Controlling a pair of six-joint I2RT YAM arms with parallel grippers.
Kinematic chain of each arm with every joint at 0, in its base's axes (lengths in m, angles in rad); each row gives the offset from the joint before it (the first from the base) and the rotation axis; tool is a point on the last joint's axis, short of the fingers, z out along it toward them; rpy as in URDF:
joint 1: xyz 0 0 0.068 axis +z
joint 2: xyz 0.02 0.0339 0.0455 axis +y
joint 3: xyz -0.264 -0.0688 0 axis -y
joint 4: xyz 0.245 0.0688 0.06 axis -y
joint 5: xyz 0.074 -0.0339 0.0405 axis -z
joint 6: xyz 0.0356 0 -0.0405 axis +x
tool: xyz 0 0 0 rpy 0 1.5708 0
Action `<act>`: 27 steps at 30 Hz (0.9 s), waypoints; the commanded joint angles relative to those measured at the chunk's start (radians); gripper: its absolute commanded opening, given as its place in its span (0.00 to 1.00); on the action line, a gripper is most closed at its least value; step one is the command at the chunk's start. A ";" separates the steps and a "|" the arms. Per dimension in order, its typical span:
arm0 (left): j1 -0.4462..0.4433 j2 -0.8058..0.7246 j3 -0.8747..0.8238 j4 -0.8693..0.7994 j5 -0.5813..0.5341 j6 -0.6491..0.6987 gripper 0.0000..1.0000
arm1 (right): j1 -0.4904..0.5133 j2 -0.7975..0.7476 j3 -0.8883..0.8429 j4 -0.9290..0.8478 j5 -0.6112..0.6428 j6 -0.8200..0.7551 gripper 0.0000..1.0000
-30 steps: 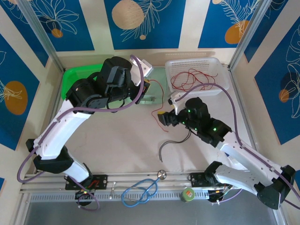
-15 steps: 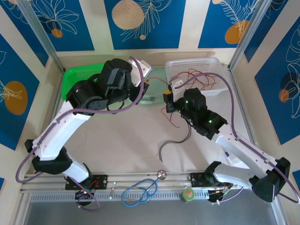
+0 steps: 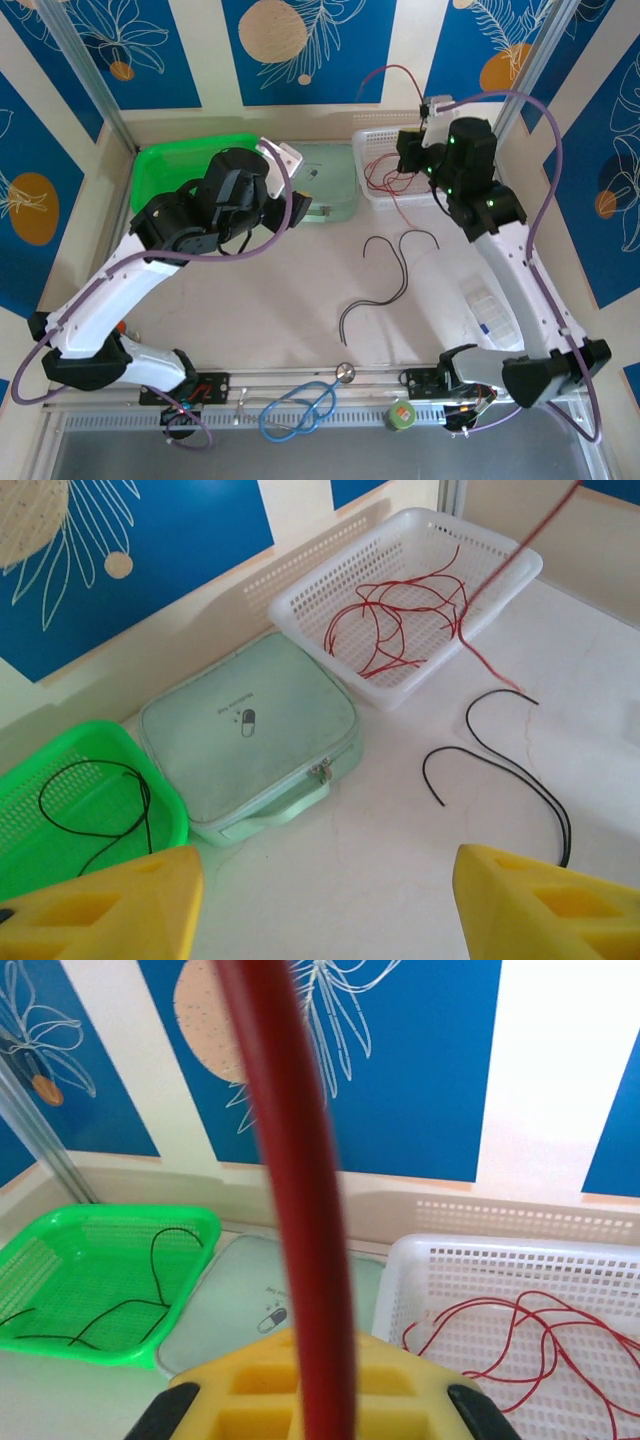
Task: Untangle the cables
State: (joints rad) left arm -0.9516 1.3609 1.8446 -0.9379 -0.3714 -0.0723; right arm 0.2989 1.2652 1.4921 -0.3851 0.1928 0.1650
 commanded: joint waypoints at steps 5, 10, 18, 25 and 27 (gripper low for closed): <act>-0.009 -0.078 -0.100 0.047 0.039 -0.038 0.67 | -0.112 0.196 0.215 -0.012 -0.062 -0.027 0.00; -0.008 -0.119 -0.178 0.069 0.107 -0.073 0.67 | -0.176 0.360 0.378 -0.011 -0.070 -0.010 0.00; -0.009 -0.203 -0.320 0.140 0.187 -0.094 0.73 | -0.223 0.611 0.671 -0.061 -0.061 0.001 0.00; -0.009 -0.263 -0.414 0.210 0.236 -0.089 0.94 | -0.237 0.791 0.872 -0.140 -0.028 -0.050 0.00; -0.009 -0.281 -0.440 0.237 0.261 -0.082 1.00 | -0.238 0.816 0.851 -0.134 -0.019 -0.062 0.00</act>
State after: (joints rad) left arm -0.9516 1.1103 1.4315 -0.7677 -0.1642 -0.1570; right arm 0.0666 2.0468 2.3249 -0.4820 0.1509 0.1379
